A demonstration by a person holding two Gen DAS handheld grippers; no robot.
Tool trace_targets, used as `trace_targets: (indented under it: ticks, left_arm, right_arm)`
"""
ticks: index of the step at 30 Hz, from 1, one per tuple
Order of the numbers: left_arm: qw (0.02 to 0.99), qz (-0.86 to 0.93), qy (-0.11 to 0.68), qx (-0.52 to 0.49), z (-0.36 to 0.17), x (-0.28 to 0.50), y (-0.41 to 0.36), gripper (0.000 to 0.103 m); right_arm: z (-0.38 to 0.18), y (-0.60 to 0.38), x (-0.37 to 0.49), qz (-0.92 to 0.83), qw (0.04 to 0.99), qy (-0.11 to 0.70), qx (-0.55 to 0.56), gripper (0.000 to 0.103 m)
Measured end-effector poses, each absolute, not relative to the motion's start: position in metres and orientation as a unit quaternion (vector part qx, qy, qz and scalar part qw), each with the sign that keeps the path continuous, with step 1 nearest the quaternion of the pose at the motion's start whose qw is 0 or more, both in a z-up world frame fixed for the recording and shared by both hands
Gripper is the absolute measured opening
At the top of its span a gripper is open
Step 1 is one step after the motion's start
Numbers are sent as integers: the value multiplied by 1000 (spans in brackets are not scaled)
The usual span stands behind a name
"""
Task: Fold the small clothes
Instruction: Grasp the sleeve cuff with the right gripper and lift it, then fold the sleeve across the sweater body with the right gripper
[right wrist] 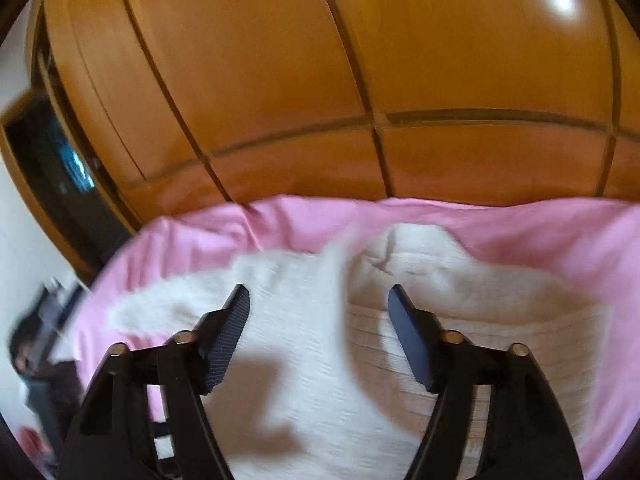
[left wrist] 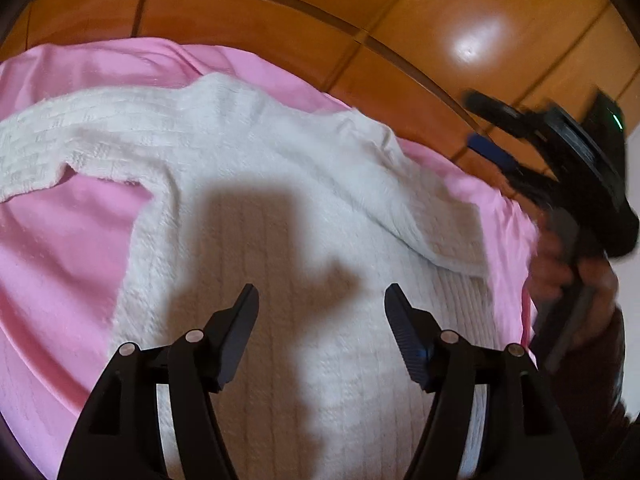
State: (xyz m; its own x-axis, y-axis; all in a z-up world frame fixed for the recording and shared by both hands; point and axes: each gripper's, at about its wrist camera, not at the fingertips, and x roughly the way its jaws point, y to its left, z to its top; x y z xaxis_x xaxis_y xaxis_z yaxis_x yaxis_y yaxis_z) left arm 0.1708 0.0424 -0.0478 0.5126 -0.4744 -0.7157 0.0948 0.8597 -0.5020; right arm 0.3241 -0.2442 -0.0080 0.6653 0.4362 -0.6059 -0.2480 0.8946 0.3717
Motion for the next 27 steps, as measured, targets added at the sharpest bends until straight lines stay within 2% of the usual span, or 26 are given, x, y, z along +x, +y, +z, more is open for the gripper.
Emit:
trace_targets:
  ticks: [6, 12, 14, 15, 16, 17, 23, 27]
  left_arm:
    - [836, -161, 469, -234, -61, 208, 48, 64]
    - [819, -127, 497, -256, -88, 261, 46, 64]
    - [818, -122, 500, -257, -93, 276, 43, 56]
    - [819, -126, 498, -258, -91, 280, 40, 36]
    - [815, -149, 498, -258, -90, 286, 35, 10]
    - [815, -160, 497, -252, -86, 289, 30, 7]
    - [862, -198, 416, -208, -24, 296, 11, 6]
    - [888, -172, 389, -178, -12, 294, 16, 6]
  right_arm:
    - [-22, -315, 276, 114, 904, 382, 155, 70]
    - [-68, -393, 225, 12, 882, 429, 195, 70]
    - [-73, -409, 220, -4, 878, 431, 209, 70]
    - [-73, -414, 219, -9, 877, 431, 211, 70]
    - [-72, -416, 223, -8, 878, 428, 212, 70]
    - [-70, -416, 227, -4, 881, 425, 210, 70]
    - [-64, -375, 295, 23, 895, 416, 160, 70]
    - [-94, -365, 335, -33, 888, 445, 108, 68]
